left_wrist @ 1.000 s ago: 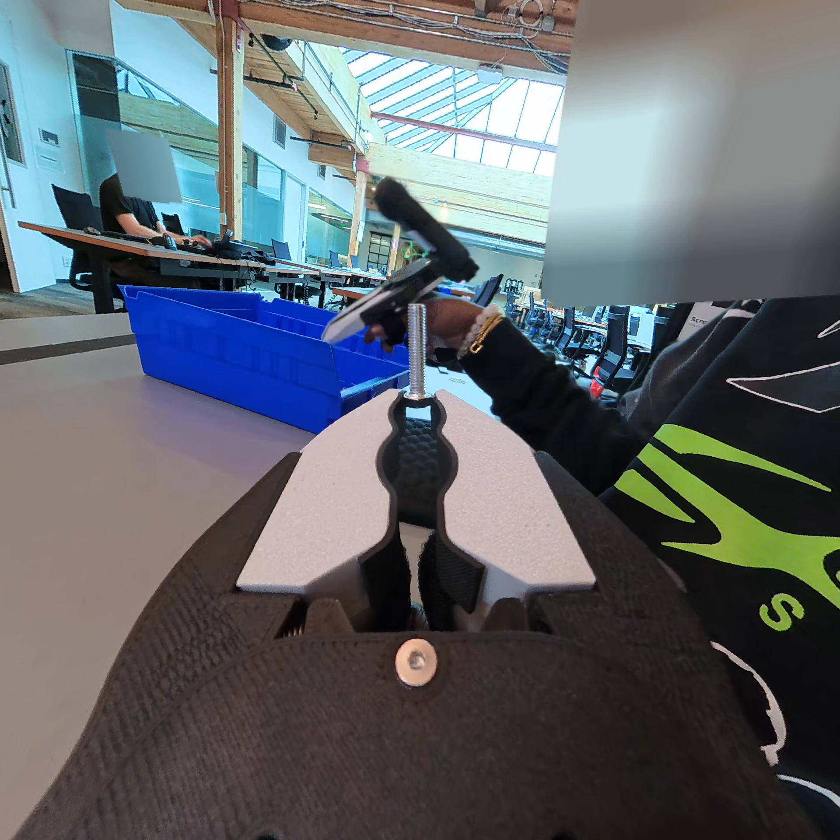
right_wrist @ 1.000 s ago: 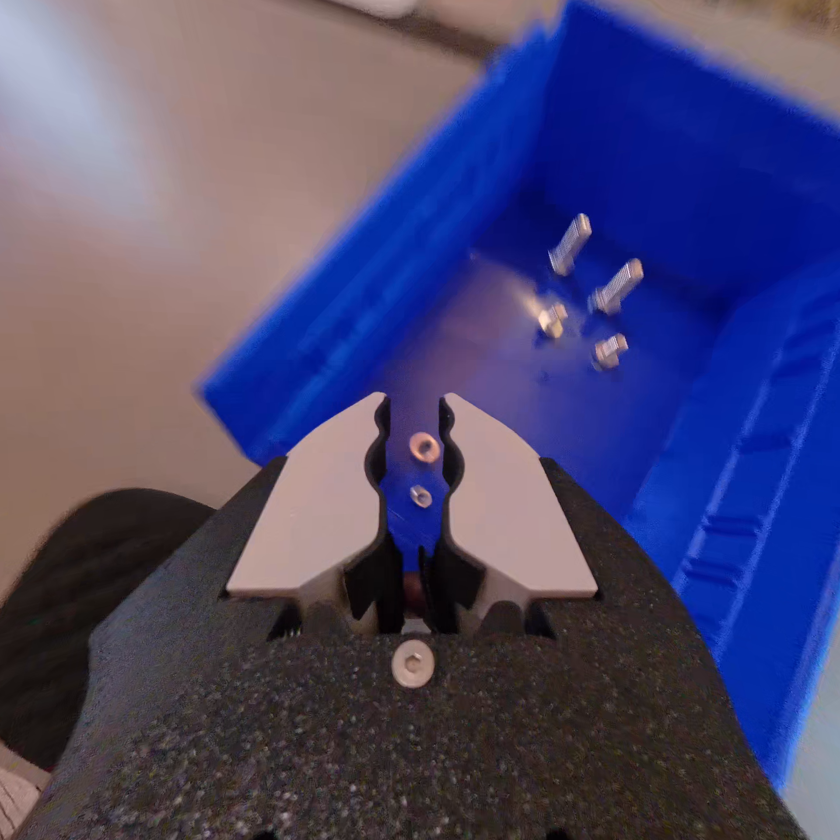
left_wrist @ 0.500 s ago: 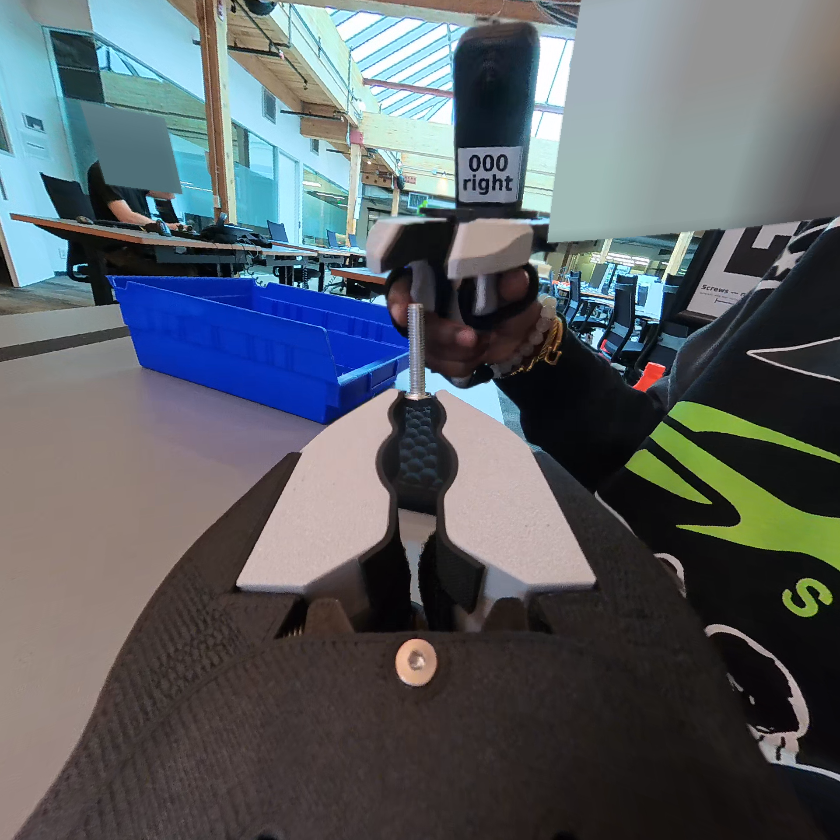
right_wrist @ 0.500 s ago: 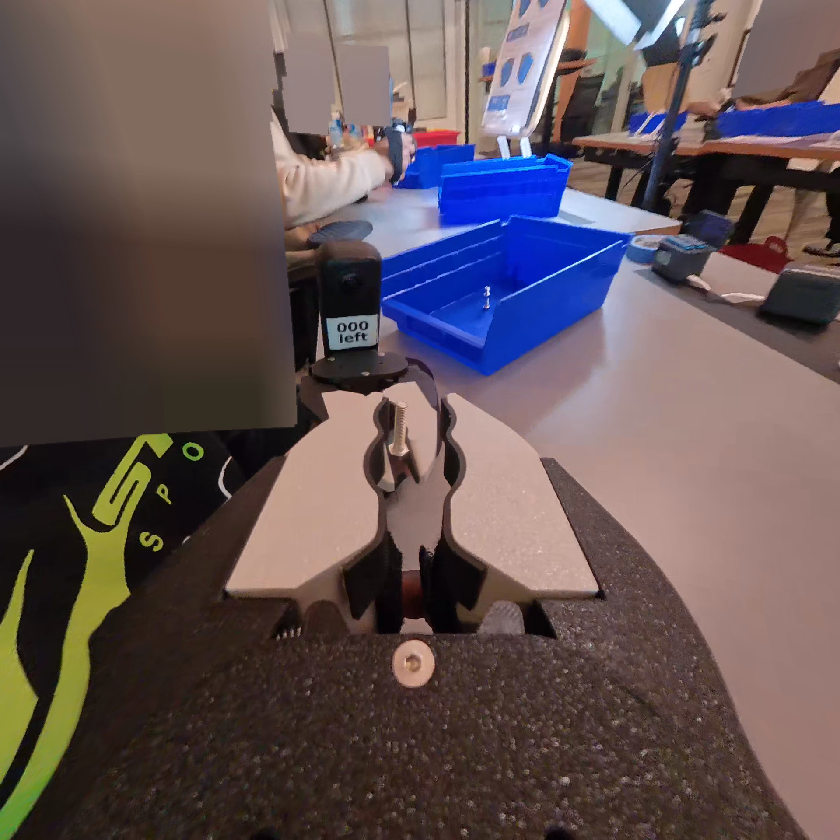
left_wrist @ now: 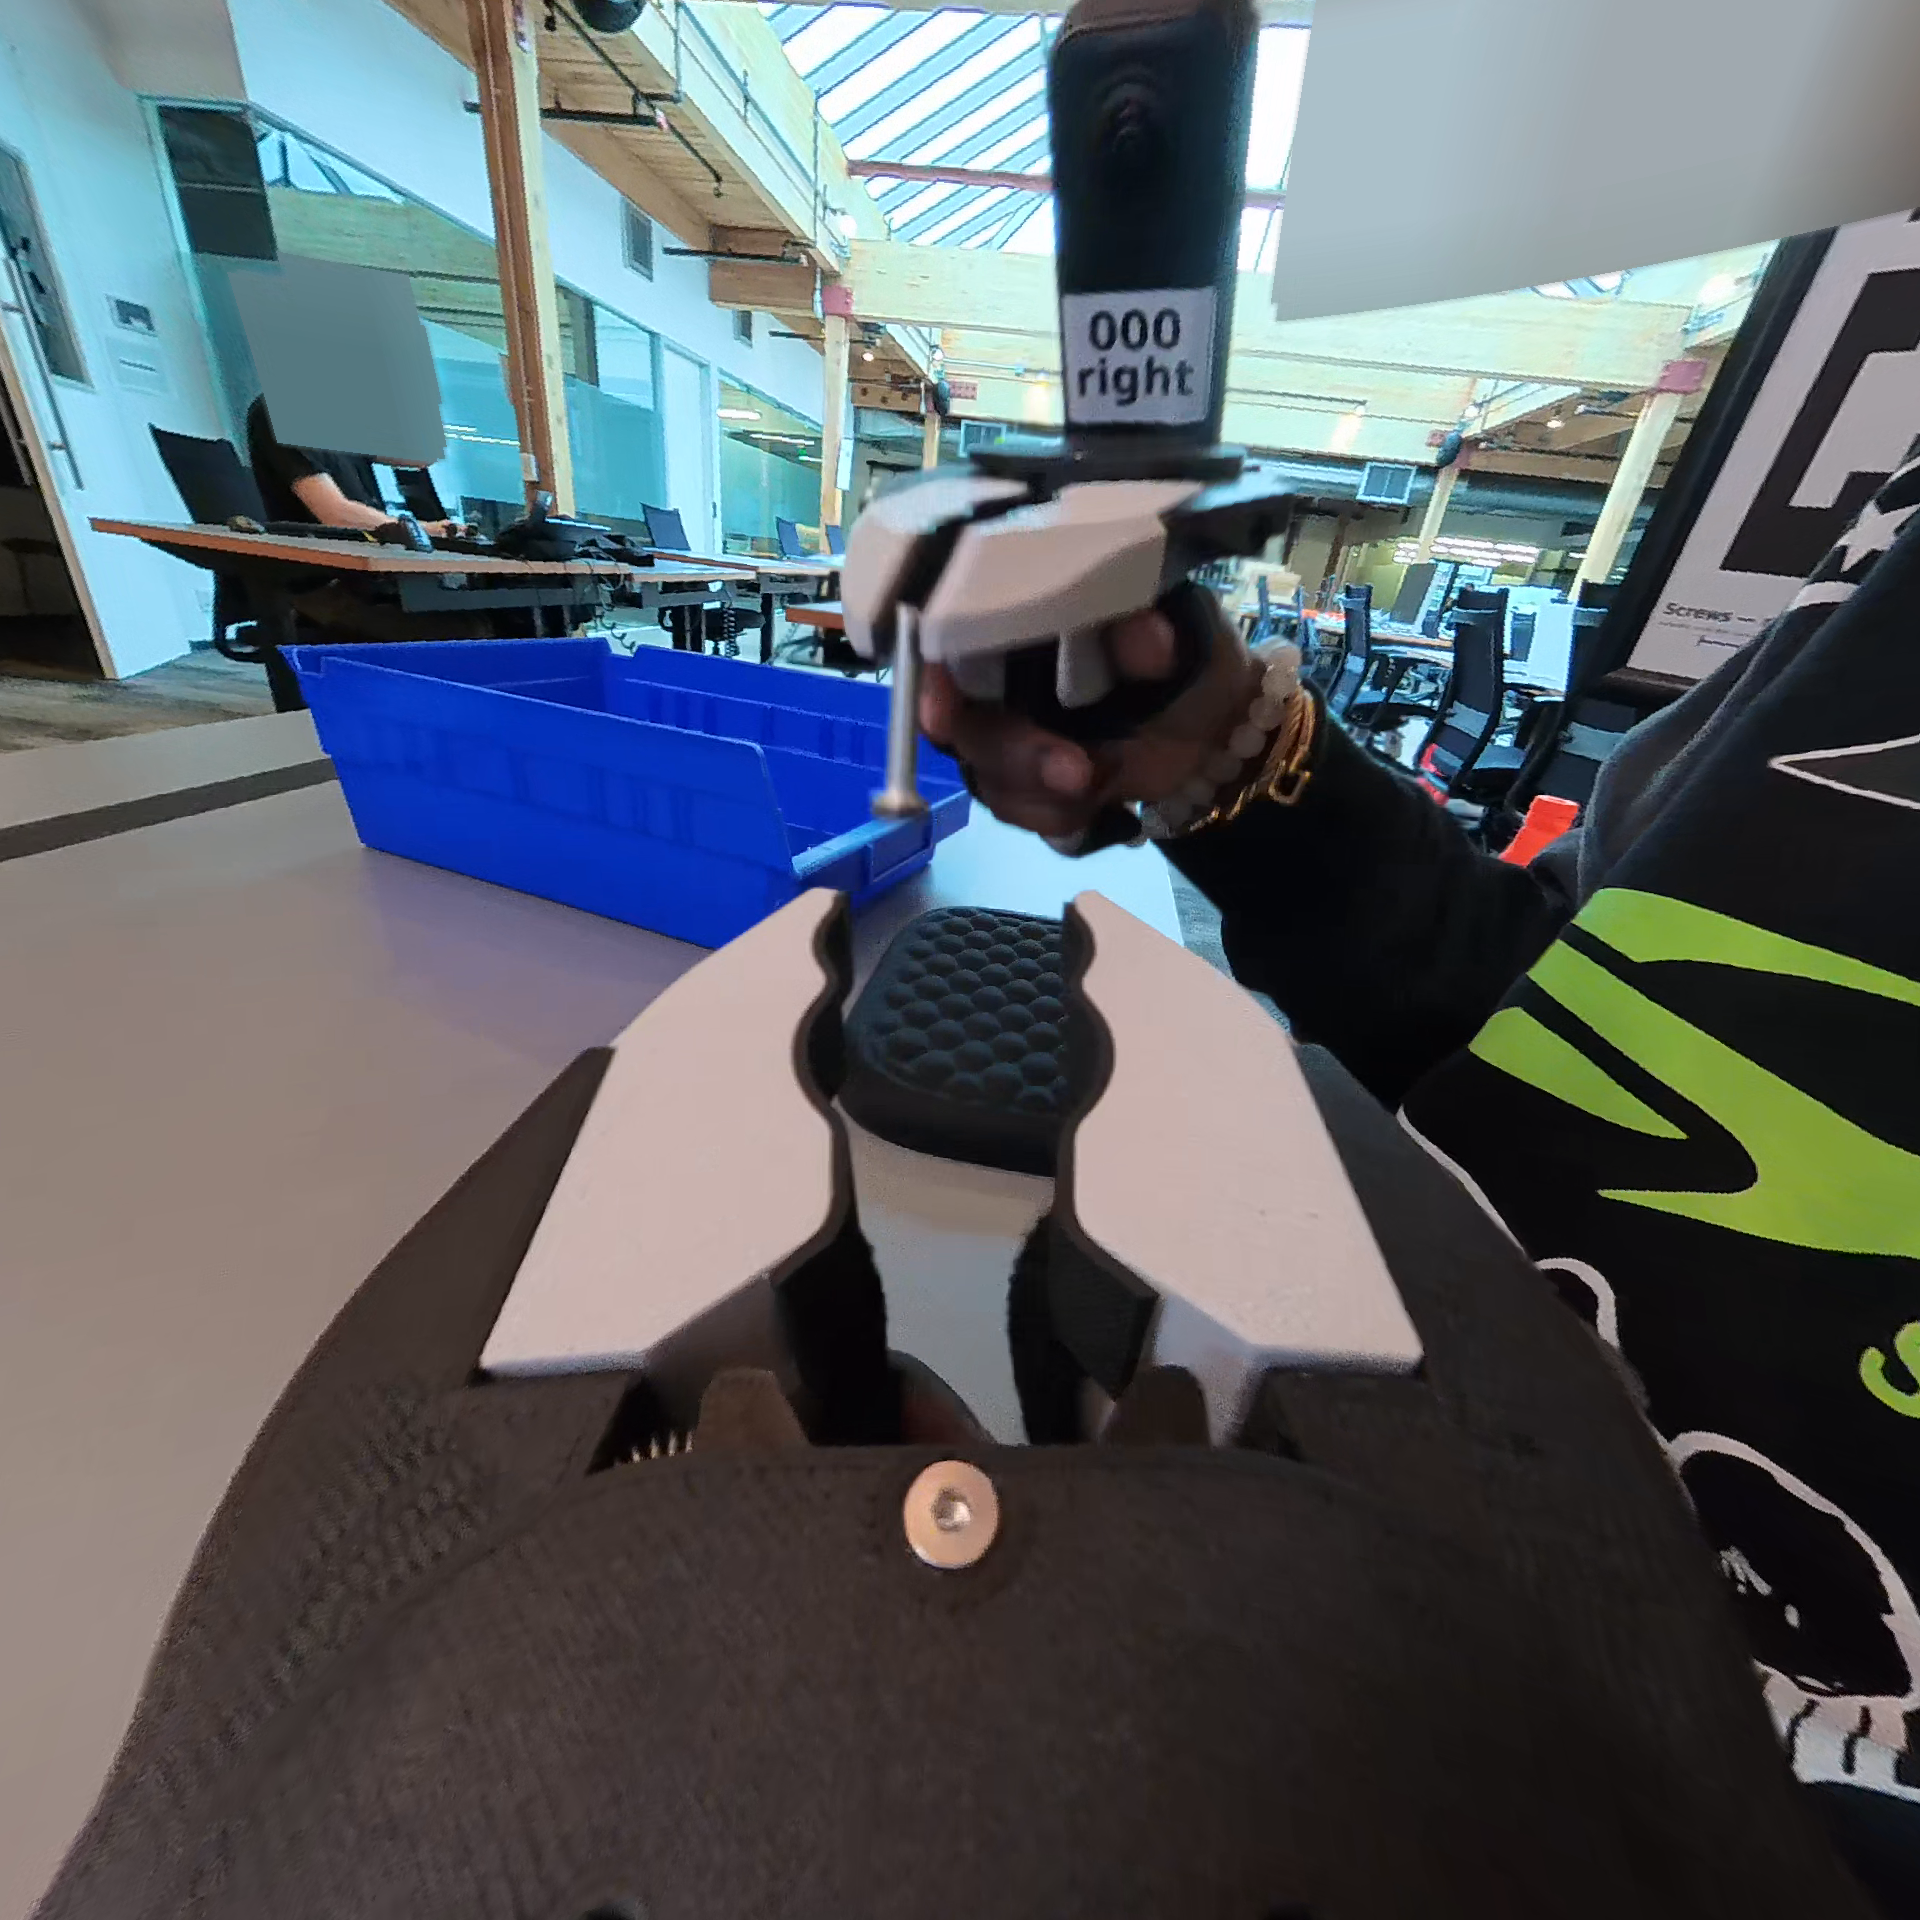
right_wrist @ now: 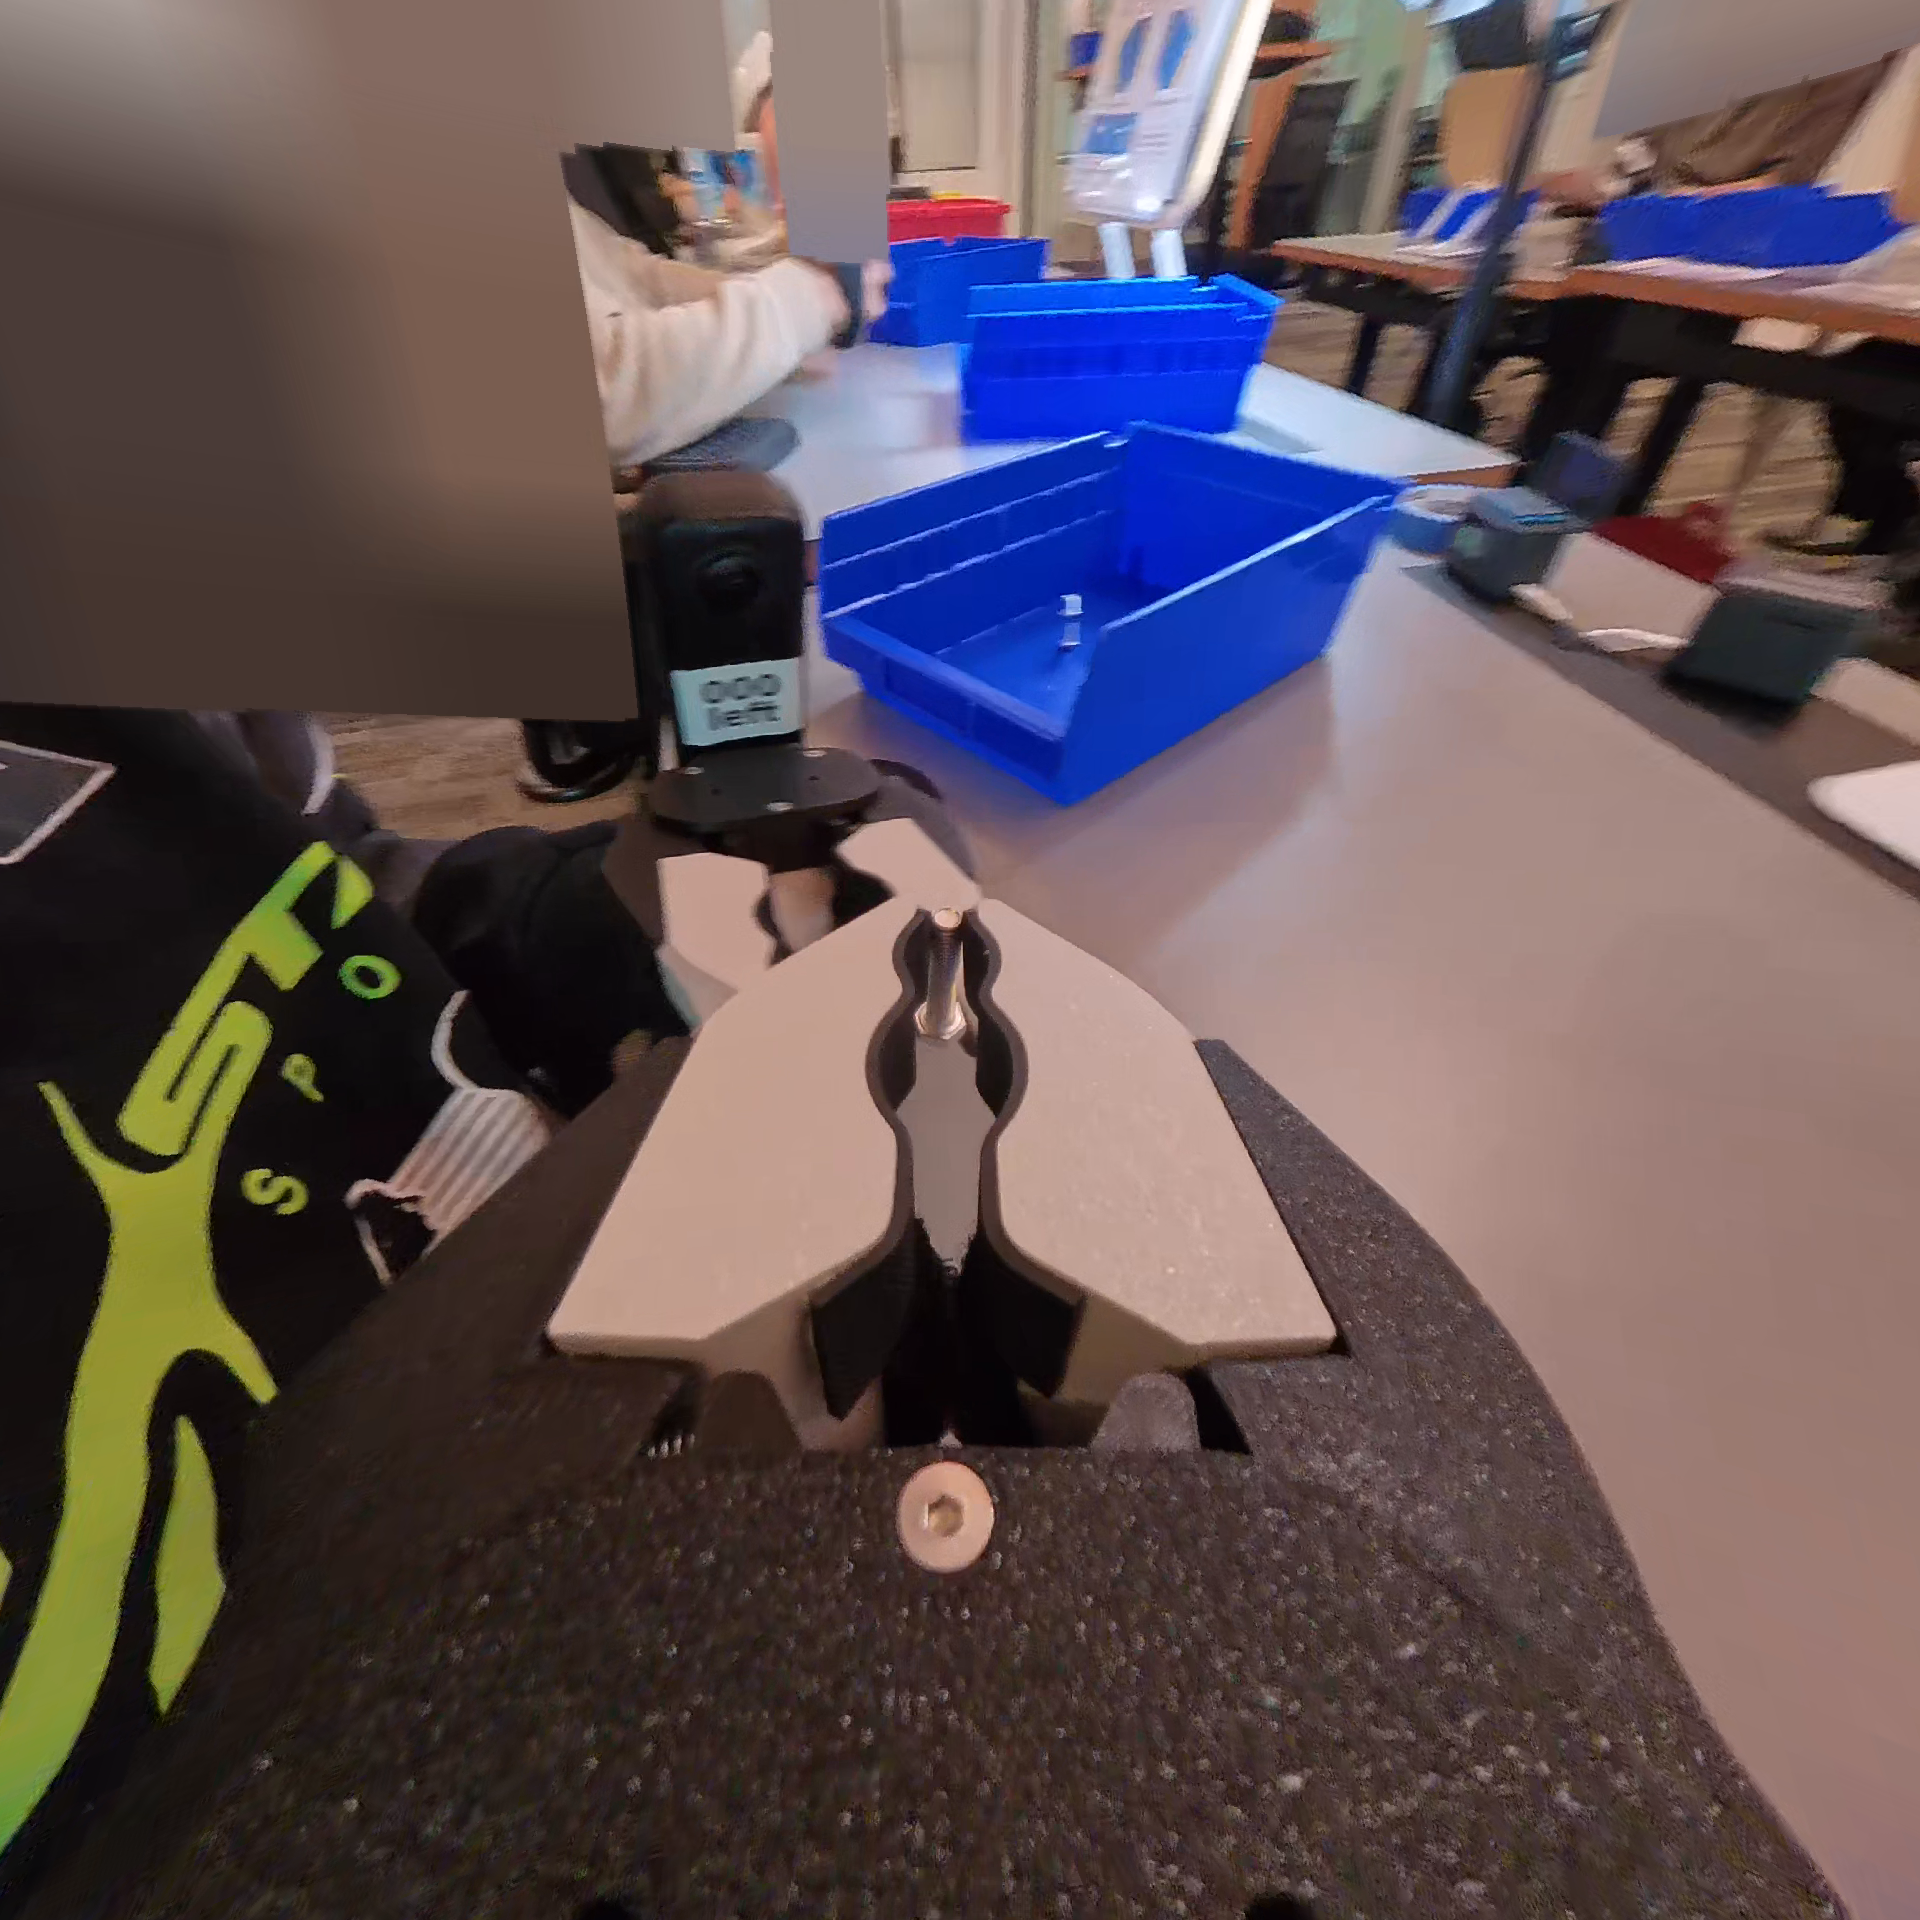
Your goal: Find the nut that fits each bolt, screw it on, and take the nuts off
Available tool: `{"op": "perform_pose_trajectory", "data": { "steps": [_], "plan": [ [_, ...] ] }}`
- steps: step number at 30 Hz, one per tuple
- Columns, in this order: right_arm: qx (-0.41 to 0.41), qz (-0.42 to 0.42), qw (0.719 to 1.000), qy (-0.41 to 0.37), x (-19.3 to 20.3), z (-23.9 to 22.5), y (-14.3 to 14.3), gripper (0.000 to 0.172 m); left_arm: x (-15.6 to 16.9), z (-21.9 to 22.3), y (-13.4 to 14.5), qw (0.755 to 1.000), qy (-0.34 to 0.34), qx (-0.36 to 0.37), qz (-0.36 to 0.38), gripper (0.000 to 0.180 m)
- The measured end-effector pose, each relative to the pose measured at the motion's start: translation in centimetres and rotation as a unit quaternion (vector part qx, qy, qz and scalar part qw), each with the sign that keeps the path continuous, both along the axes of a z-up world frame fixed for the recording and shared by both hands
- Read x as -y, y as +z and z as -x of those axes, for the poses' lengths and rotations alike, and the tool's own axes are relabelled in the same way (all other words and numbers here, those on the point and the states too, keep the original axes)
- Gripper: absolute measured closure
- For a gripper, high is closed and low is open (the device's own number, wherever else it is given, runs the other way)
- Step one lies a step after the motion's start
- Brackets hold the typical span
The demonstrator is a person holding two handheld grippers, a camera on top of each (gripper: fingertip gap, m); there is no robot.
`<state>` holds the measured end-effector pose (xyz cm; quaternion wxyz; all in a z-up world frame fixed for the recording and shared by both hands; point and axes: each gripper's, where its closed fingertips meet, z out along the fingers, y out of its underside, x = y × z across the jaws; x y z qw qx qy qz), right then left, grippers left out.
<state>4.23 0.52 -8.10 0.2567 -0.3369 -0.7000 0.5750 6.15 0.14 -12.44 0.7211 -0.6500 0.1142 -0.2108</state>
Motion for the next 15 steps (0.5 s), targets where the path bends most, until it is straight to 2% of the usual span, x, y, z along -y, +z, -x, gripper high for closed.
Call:
{"op": "perform_pose_trajectory", "data": {
  "steps": [2, 4, 7, 11, 15],
  "plan": [
    [-0.012, -0.01, 0.998, -0.067, -3.5, 0.0, 1.2, 0.166, -0.1, 0.1, -0.1, 1.0, 0.004, 0.003, 0.006, 0.137],
    [-0.019, -0.027, 0.986, -0.162, -8.7, 0.1, 2.5, 0.166, -0.2, 0.2, -0.1, 1.0, 0.006, 0.007, 0.005, 0.136],
    [0.0, -0.061, 0.948, -0.314, -17.9, -0.1, 2.8, 0.166, -0.2, 0.5, 0.0, 1.0, 0.01, 0.016, 0.003, 0.136],
    [0.069, -0.074, 0.885, -0.454, -28.8, 0.0, -0.4, 0.166, -0.3, 0.7, 0.0, 1.0, 0.014, 0.024, 0.007, 0.136],
    [0.14, -0.058, 0.831, -0.535, -35.8, 0.2, -5.5, 0.166, -0.3, 0.9, 0.0, 0.999, 0.016, 0.028, 0.008, 0.136]
  ]
}}
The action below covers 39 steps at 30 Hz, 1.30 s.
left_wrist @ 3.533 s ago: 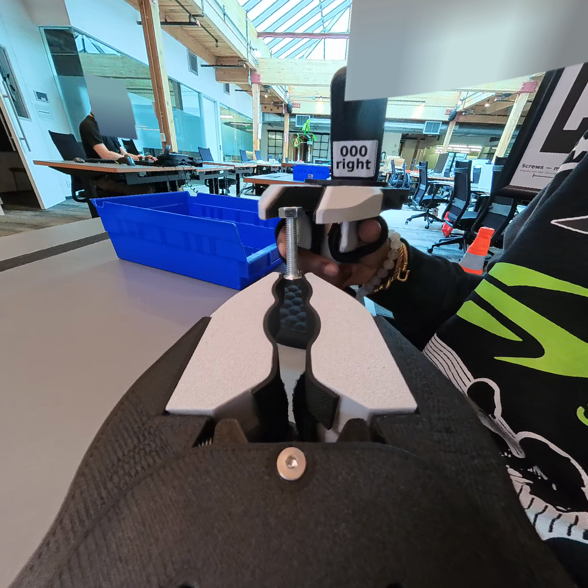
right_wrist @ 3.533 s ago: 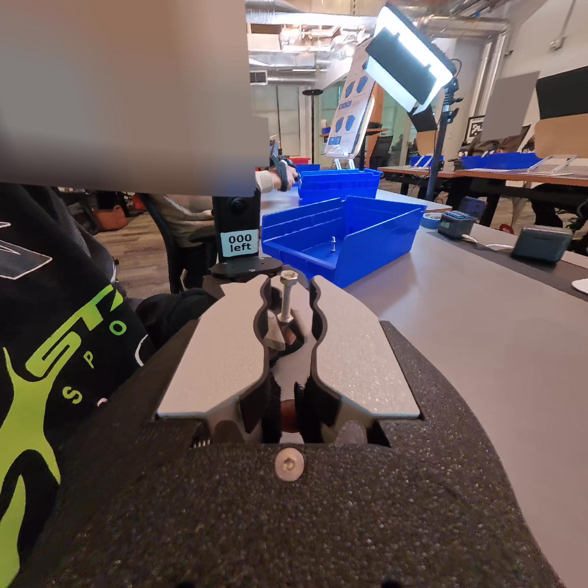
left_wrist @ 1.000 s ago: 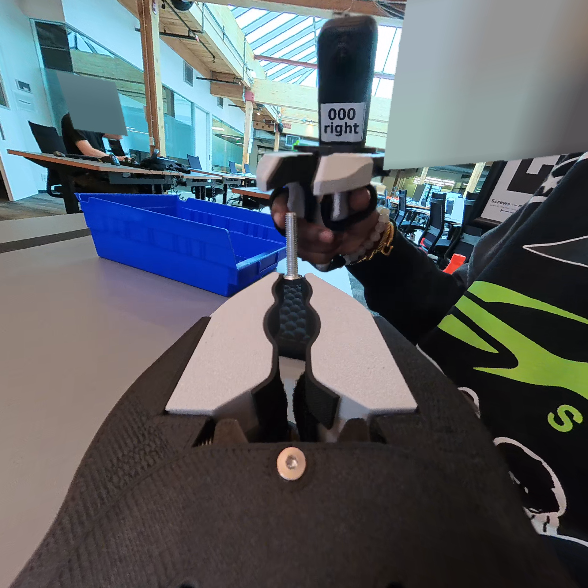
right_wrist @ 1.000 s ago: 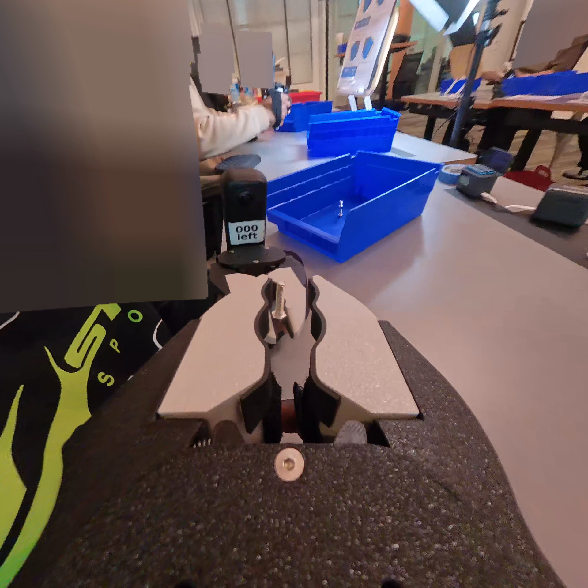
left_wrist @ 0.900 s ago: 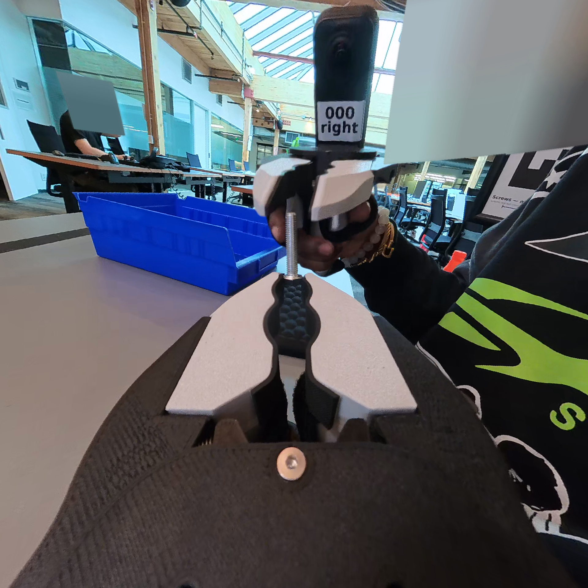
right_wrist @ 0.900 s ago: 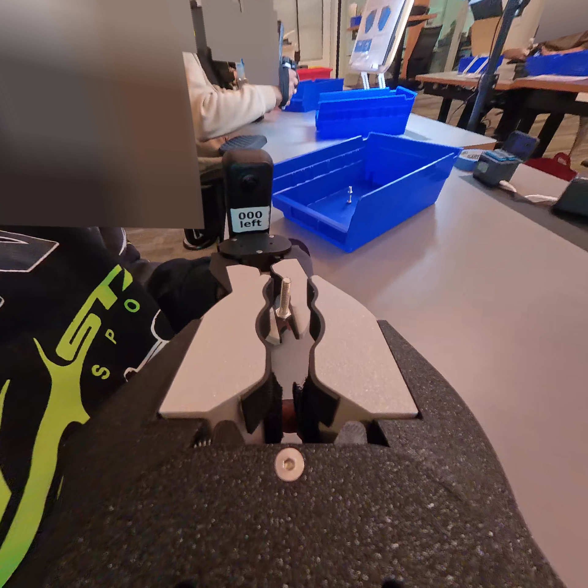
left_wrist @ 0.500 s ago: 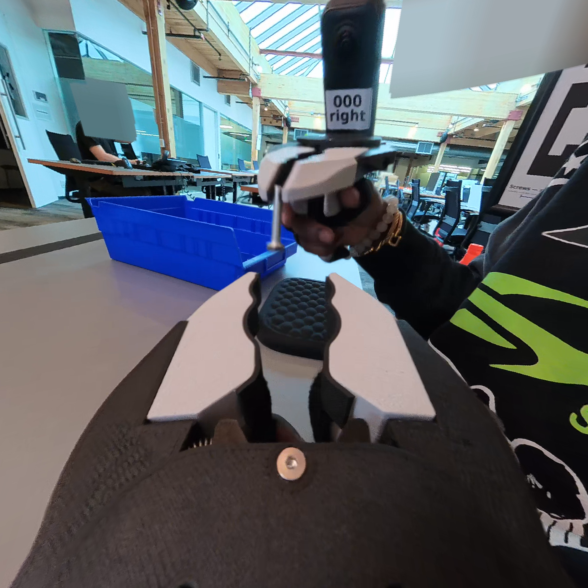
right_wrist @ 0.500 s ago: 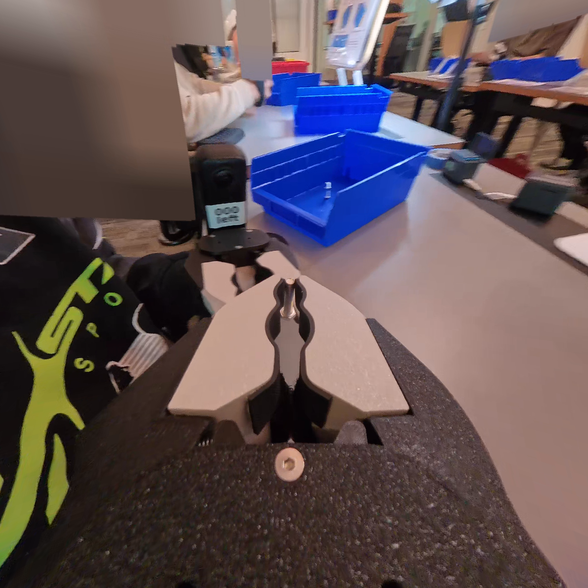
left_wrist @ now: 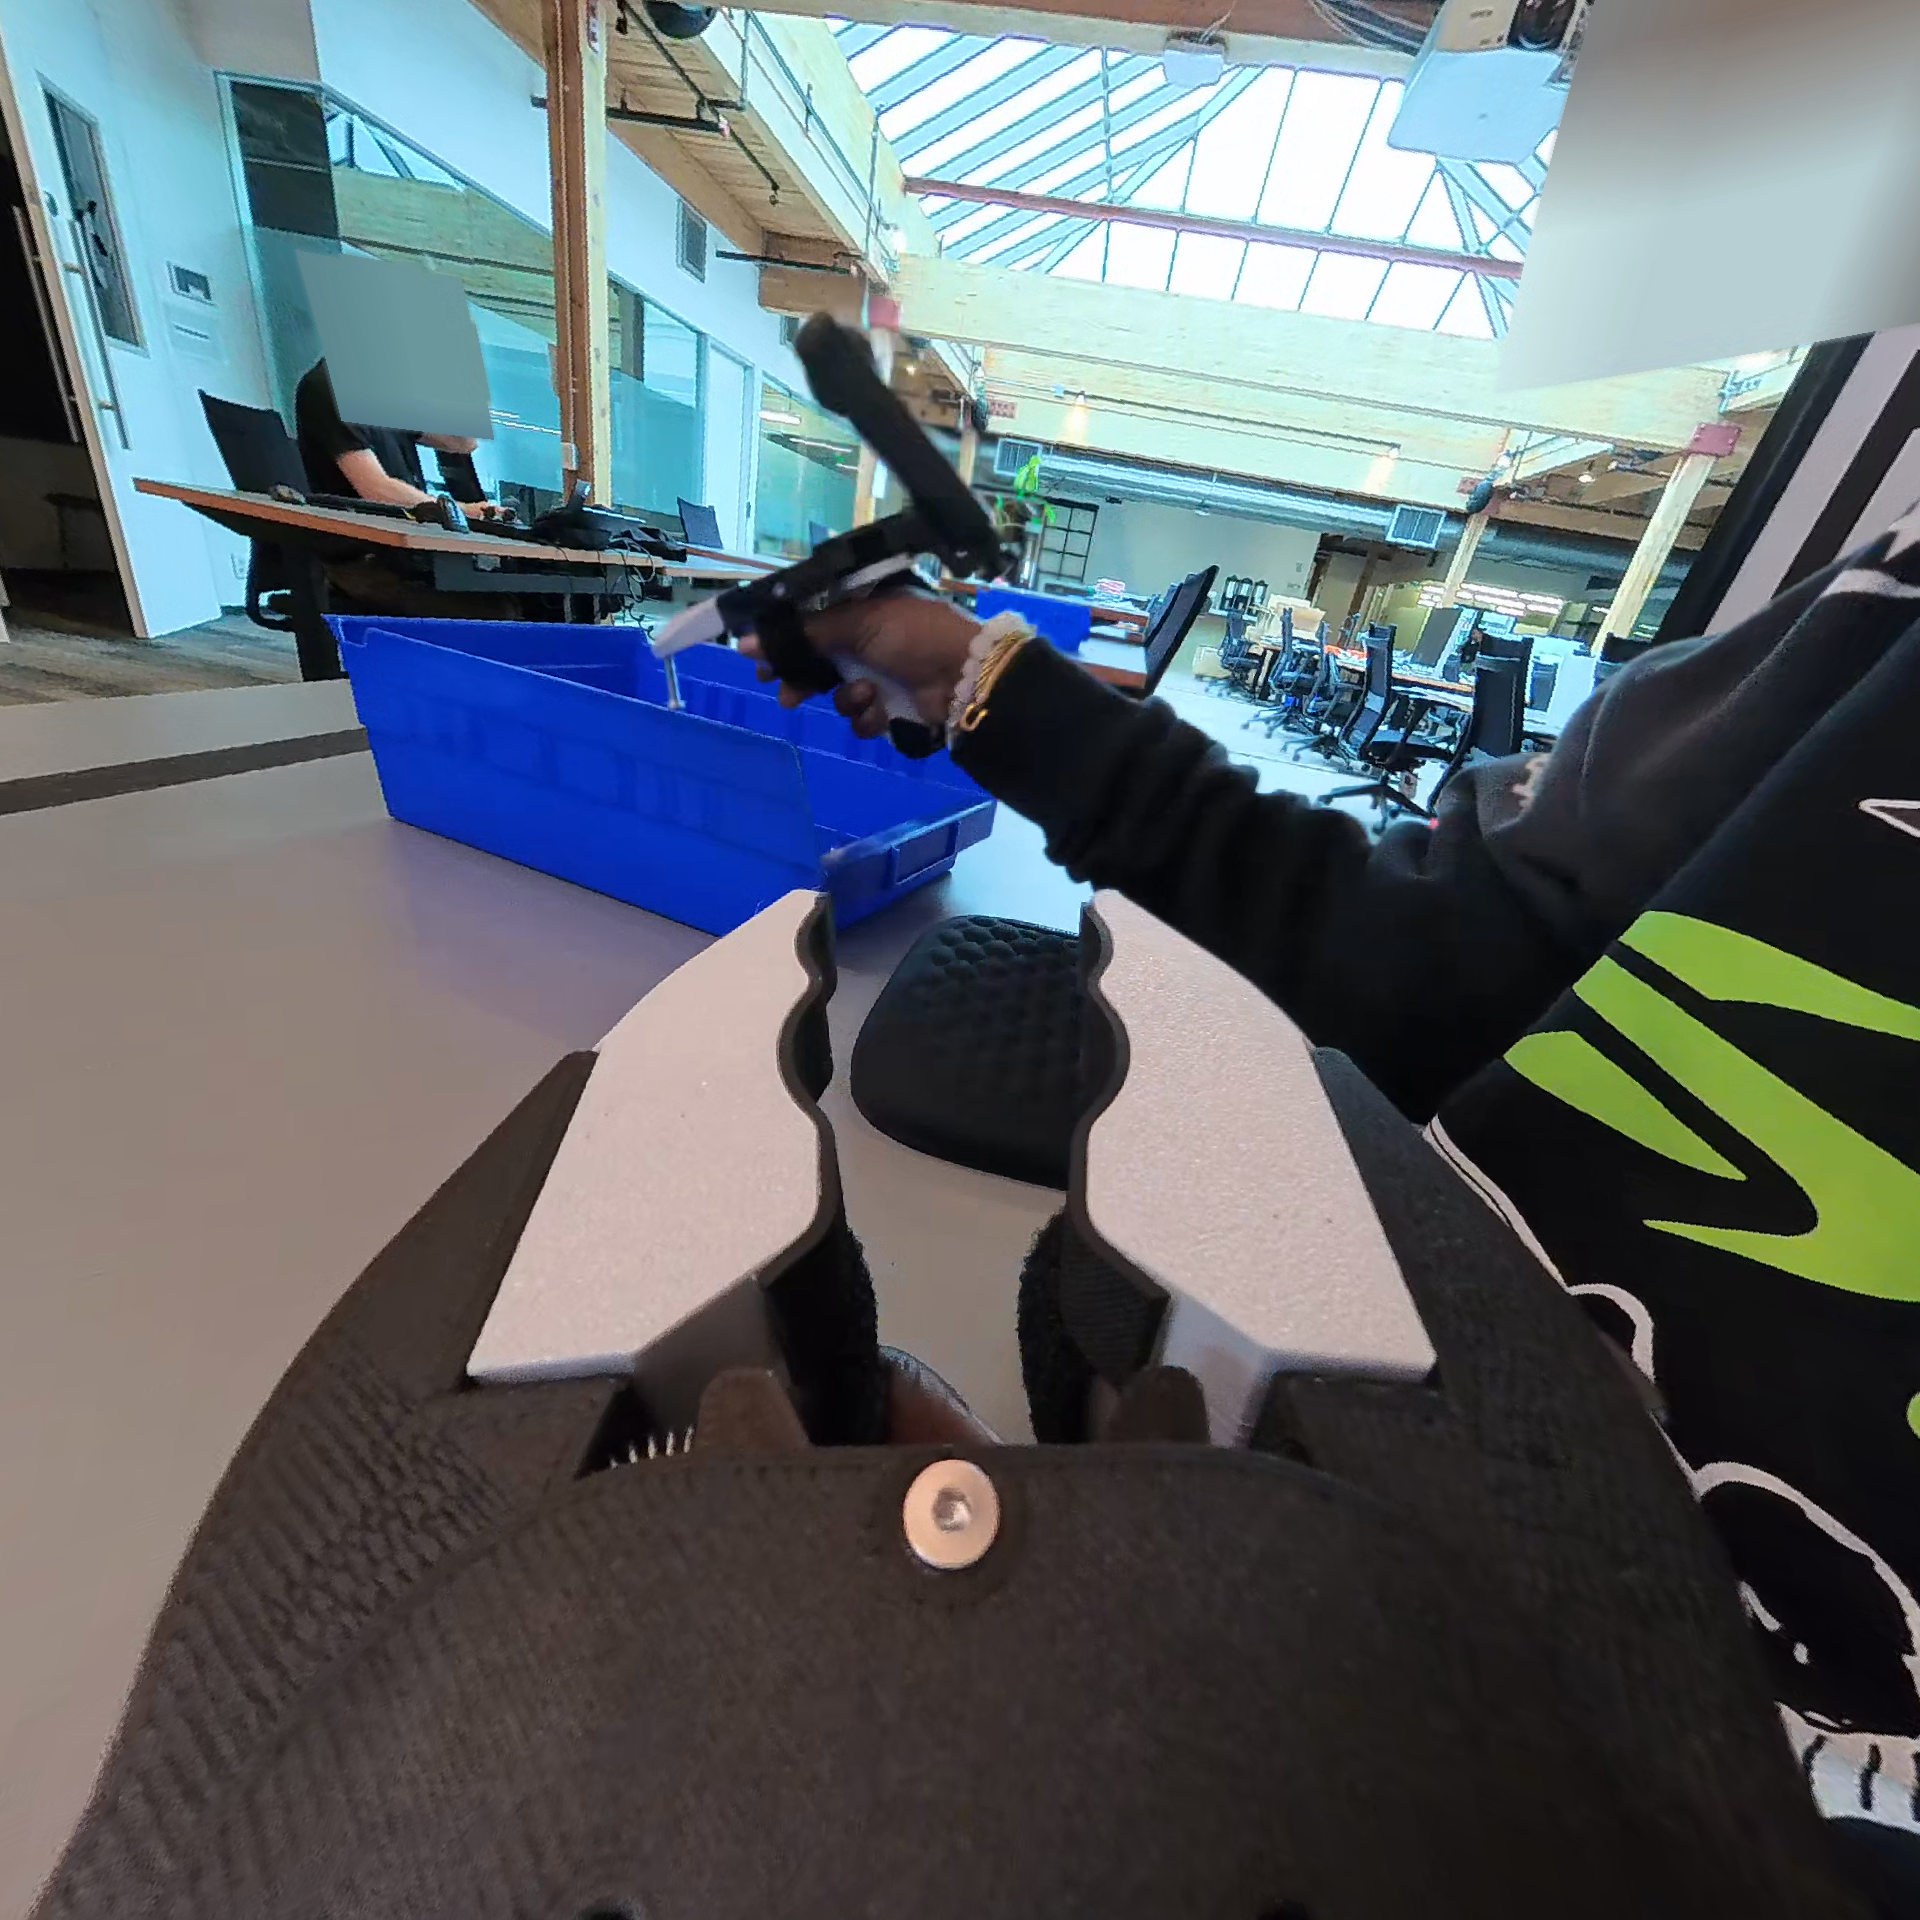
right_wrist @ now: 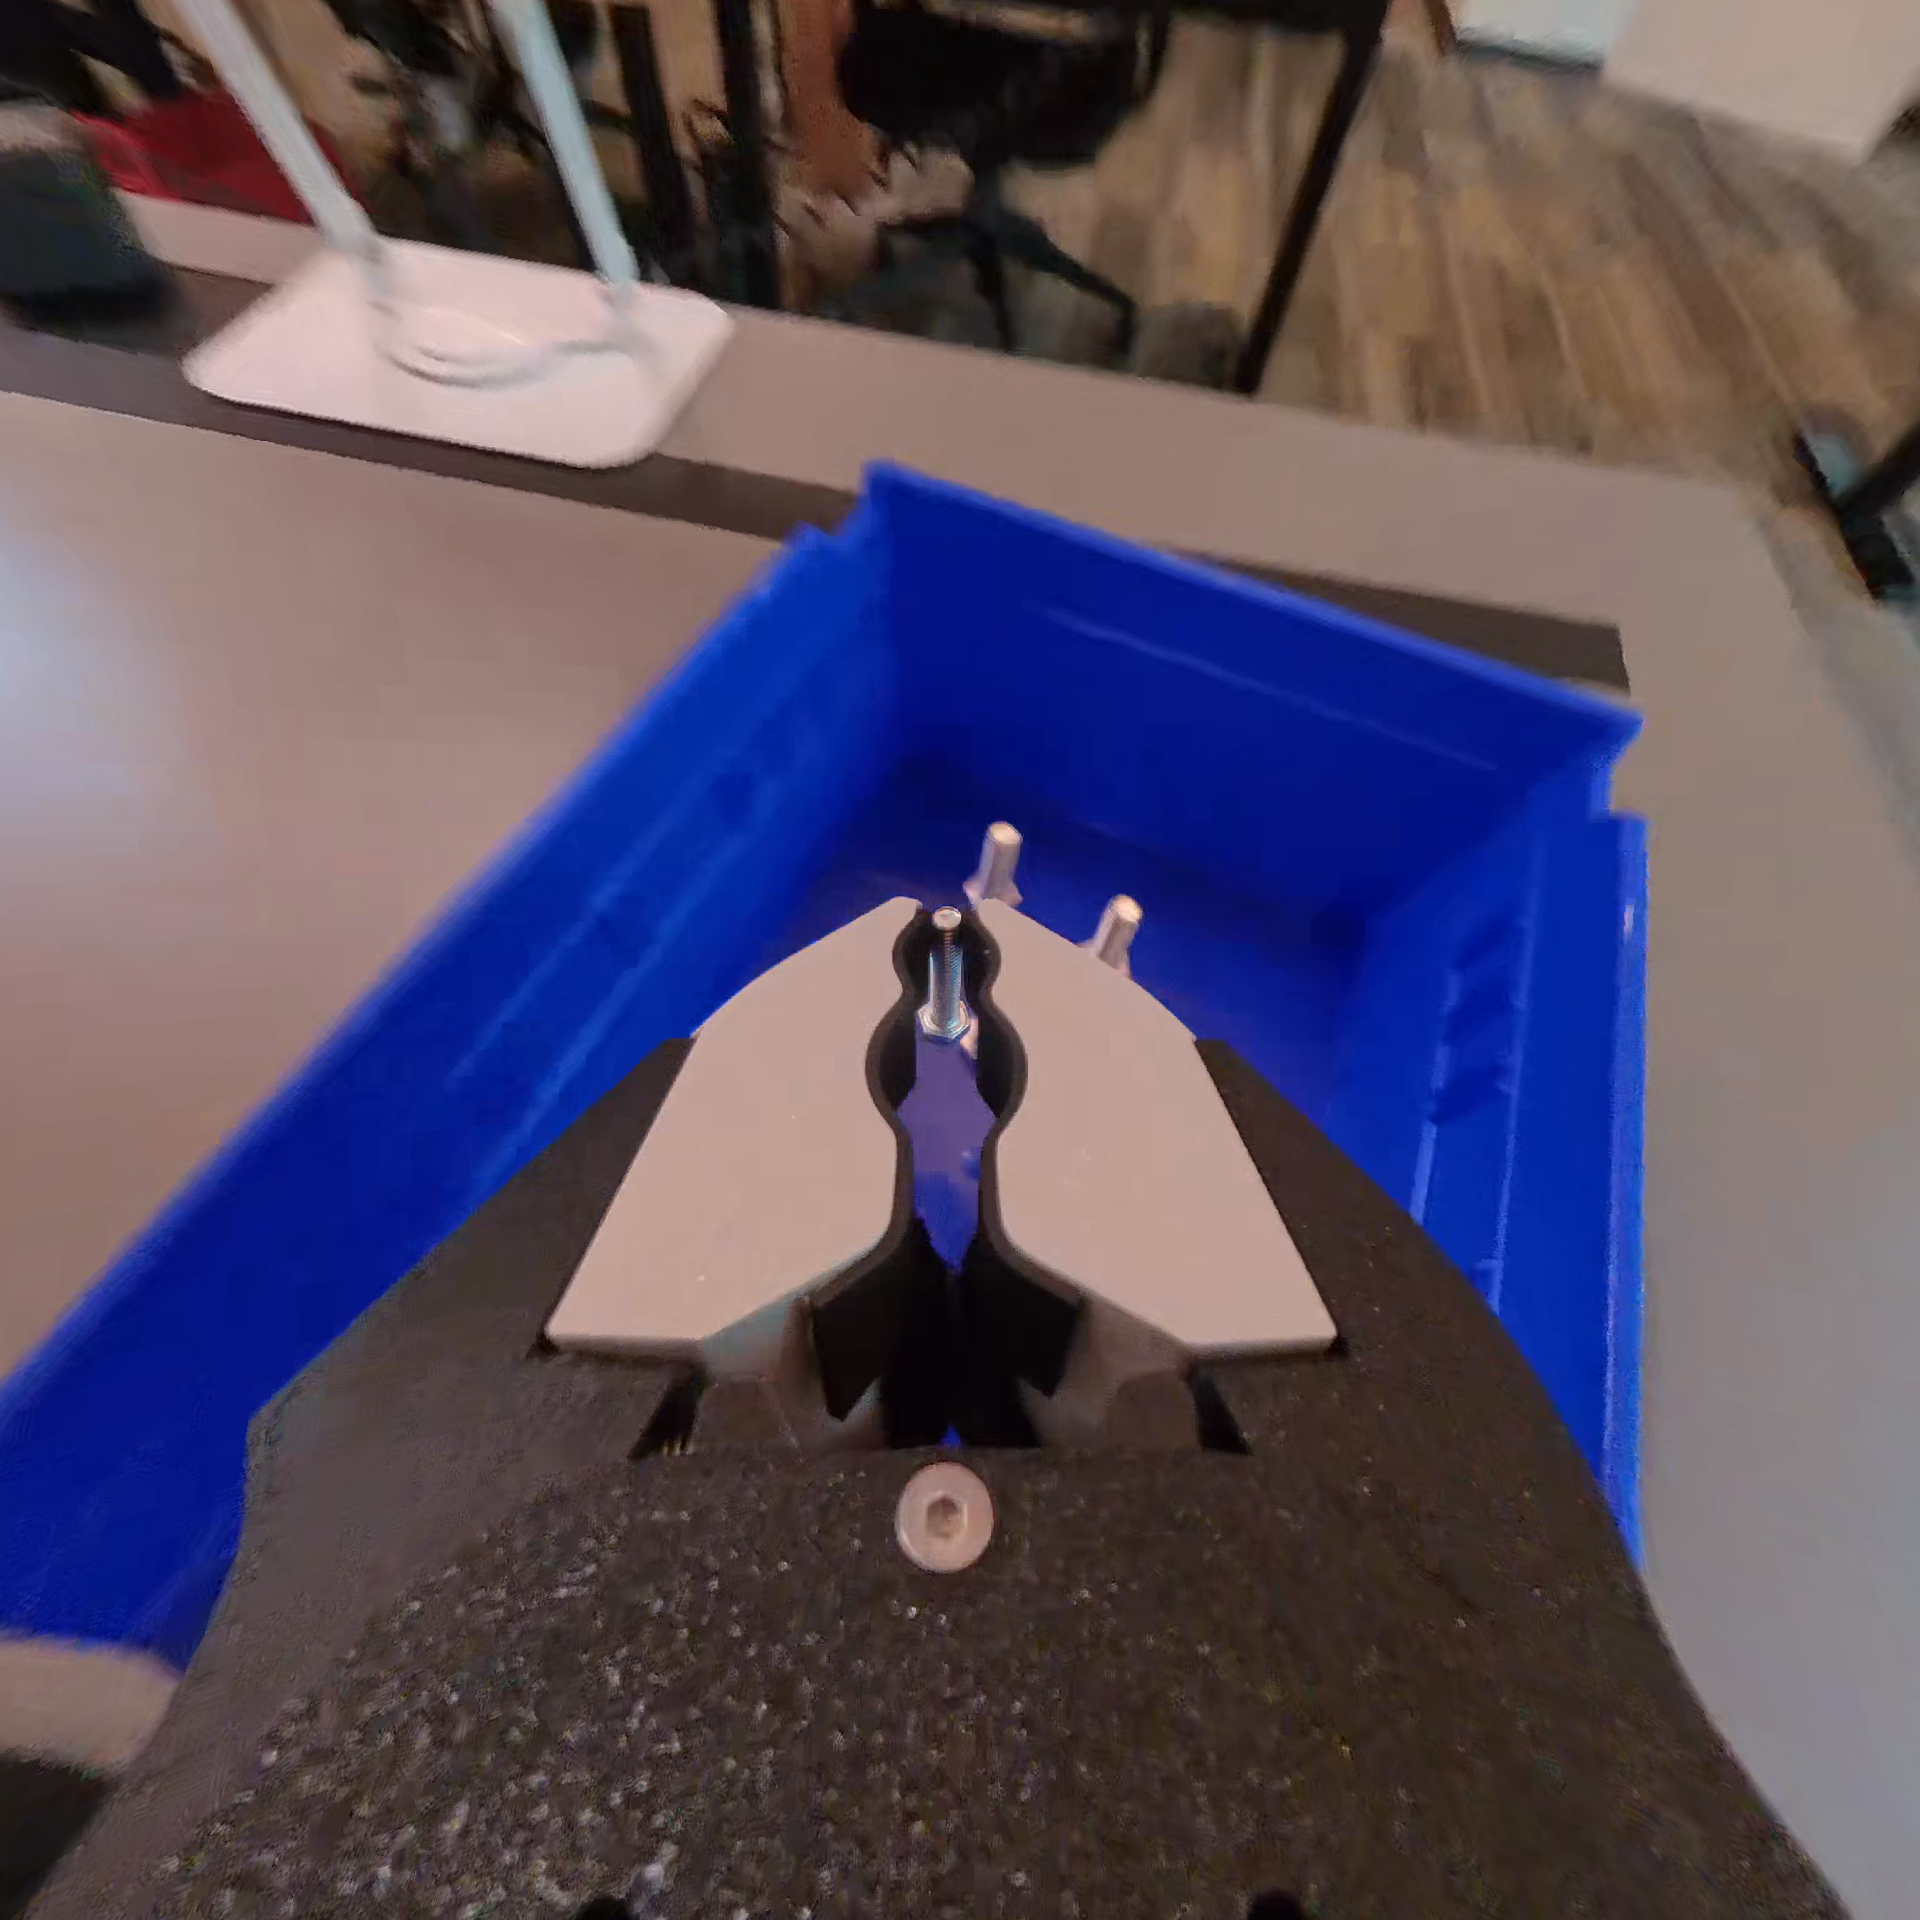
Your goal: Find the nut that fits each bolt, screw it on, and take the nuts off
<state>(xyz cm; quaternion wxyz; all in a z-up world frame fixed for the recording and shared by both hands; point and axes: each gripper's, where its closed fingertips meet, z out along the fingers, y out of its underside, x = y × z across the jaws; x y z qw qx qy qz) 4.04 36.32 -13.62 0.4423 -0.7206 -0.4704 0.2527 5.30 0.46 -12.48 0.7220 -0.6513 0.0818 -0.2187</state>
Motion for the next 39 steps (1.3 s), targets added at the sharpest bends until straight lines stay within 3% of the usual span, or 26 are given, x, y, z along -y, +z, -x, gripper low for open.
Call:
{"op": "perform_pose_trajectory", "data": {
  "steps": [5, 11, 18, 22, 26, 30, 34, 39],
  "plan": [
    [0.051, 0.057, 0.996, -0.044, -2.7, 0.0, -4.7, 0.165, -0.1, 0.1, -0.1, 1.0, 0.0, 0.003, 0.004, 0.136],
    [0.079, 0.076, 0.992, -0.059, -3.6, -0.2, -7.1, 0.165, -0.1, 0.1, -0.1, 1.0, 0.001, 0.001, 0.005, 0.136],
    [0.08, 0.071, 0.992, -0.063, -3.7, -0.4, -7.0, 0.159, -0.1, 0.1, -0.2, 1.0, 0.002, -0.001, 0.005, 0.137],
    [0.036, 0.039, 0.997, -0.056, -2.4, -0.3, -4.3, 0.156, -0.1, 0.1, -0.2, 1.0, 0.003, 0.0, 0.005, 0.137],
    [-0.088, -0.016, 0.996, 0.003, 2.6, 0.1, 1.3, 0.144, -0.1, 0.1, -0.2, 1.0, 0.003, 0.001, 0.006, 0.137],
    [-0.22, -0.03, 0.966, 0.135, 11.8, -0.6, 5.4, 0.137, 0.0, 0.1, 0.0, 1.0, -0.003, 0.013, 0.012, 0.138],
    [-0.286, -0.011, 0.932, 0.225, 18.8, -2.4, 5.3, 0.138, 1.0, 1.3, 0.6, 0.999, 0.008, 0.018, 0.03, 0.141],
    [-0.296, -0.027, 0.921, 0.252, 22.0, -3.1, 2.5, 0.14, 5.6, 8.9, 3.7, 0.984, 0.125, -0.075, 0.1, 0.141]
  ]
}}
